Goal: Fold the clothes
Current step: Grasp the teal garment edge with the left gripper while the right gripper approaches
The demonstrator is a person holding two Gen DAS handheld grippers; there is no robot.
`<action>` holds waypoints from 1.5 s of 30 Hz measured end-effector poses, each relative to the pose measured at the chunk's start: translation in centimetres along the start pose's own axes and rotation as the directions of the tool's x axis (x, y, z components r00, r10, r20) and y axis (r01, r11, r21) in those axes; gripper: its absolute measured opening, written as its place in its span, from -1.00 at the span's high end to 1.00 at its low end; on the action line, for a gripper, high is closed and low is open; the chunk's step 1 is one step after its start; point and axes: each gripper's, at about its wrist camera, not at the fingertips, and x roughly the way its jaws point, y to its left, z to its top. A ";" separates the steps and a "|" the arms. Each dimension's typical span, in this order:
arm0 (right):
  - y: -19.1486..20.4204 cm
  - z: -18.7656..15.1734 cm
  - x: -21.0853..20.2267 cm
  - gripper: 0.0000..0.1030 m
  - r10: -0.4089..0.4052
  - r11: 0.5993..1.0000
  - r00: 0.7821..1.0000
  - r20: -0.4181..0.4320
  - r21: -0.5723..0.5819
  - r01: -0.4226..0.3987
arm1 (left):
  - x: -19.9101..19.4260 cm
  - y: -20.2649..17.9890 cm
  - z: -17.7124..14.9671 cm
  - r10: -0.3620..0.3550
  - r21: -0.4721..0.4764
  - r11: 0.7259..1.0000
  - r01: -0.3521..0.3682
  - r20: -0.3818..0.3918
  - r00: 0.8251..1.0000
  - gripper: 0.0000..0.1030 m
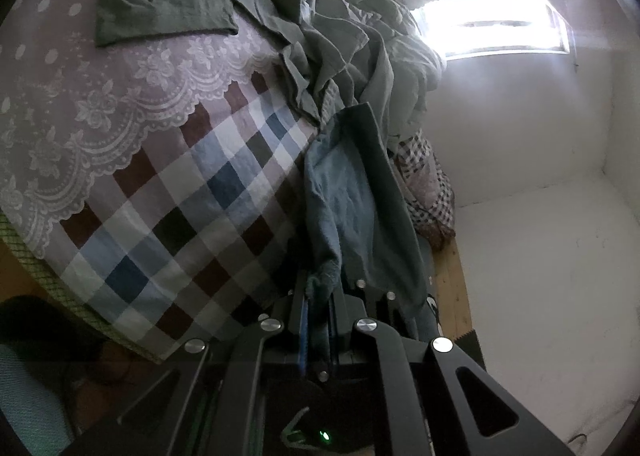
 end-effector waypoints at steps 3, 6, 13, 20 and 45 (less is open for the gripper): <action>0.0 -0.1 0.7 0.75 0.002 1.000 1.000 -0.021 -0.005 -0.002 | 0.0 -0.2 0.2 0.012 0.015 1.000 -0.012 0.001 1.000 0.86; -0.6 -0.1 0.9 0.93 0.022 1.000 0.999 -0.029 0.020 -0.022 | 0.0 -0.3 0.4 0.016 0.020 1.000 -0.016 -0.001 1.000 0.82; -3.1 0.5 -1.2 0.94 0.086 0.993 0.996 -0.002 0.082 -0.085 | -1.7 -0.2 2.4 -0.016 -0.008 1.000 0.017 0.084 0.996 0.03; -6.7 0.8 -4.3 0.95 0.134 0.977 0.991 0.029 0.166 -0.137 | 1.8 -2.2 4.6 -0.044 0.052 0.998 0.043 0.007 0.999 -0.38; -15.0 0.6 -10.9 0.95 0.236 0.913 0.960 0.154 0.304 -0.273 | 17.8 -4.7 13.1 -0.137 0.128 0.978 0.165 -0.204 0.969 -0.41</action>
